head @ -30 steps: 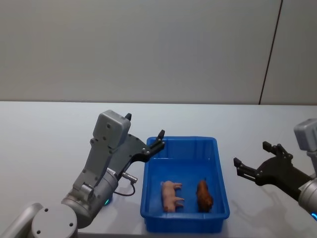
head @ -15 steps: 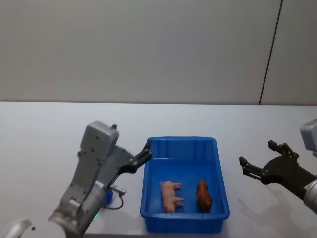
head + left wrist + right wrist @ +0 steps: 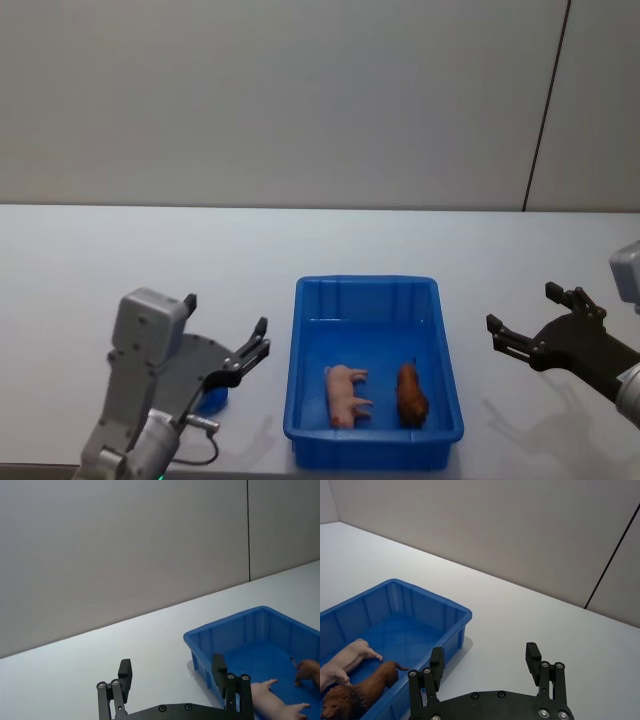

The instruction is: Pick up the two dolls from the table and place them into the box.

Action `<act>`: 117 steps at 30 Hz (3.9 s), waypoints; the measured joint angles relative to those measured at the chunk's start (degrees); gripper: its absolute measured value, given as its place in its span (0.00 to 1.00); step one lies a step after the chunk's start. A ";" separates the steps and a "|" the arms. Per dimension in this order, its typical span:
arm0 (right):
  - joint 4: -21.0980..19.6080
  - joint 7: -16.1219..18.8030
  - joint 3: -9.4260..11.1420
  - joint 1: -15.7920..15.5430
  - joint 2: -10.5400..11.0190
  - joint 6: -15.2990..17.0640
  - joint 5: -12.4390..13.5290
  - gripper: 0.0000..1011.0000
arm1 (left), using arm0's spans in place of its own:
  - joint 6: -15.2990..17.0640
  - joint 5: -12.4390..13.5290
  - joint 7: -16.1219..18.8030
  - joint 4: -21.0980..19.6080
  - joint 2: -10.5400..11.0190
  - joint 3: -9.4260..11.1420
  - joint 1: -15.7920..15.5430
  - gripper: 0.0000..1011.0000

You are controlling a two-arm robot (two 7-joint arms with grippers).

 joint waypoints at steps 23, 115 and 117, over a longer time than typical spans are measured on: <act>0.13 0.00 0.07 0.00 0.08 -0.17 0.00 0.99 | -2.09 -9.66 -13.78 11.74 0.58 -3.02 -2.08 0.99; 0.13 0.00 0.07 -0.01 0.08 -0.17 0.00 0.99 | 1.49 7.02 -38.46 28.67 -11.06 -1.68 -27.19 0.90; 0.13 0.00 0.07 -0.01 0.08 -0.17 0.00 0.99 | 1.12 7.02 -38.63 28.96 -11.32 -1.56 -27.49 0.94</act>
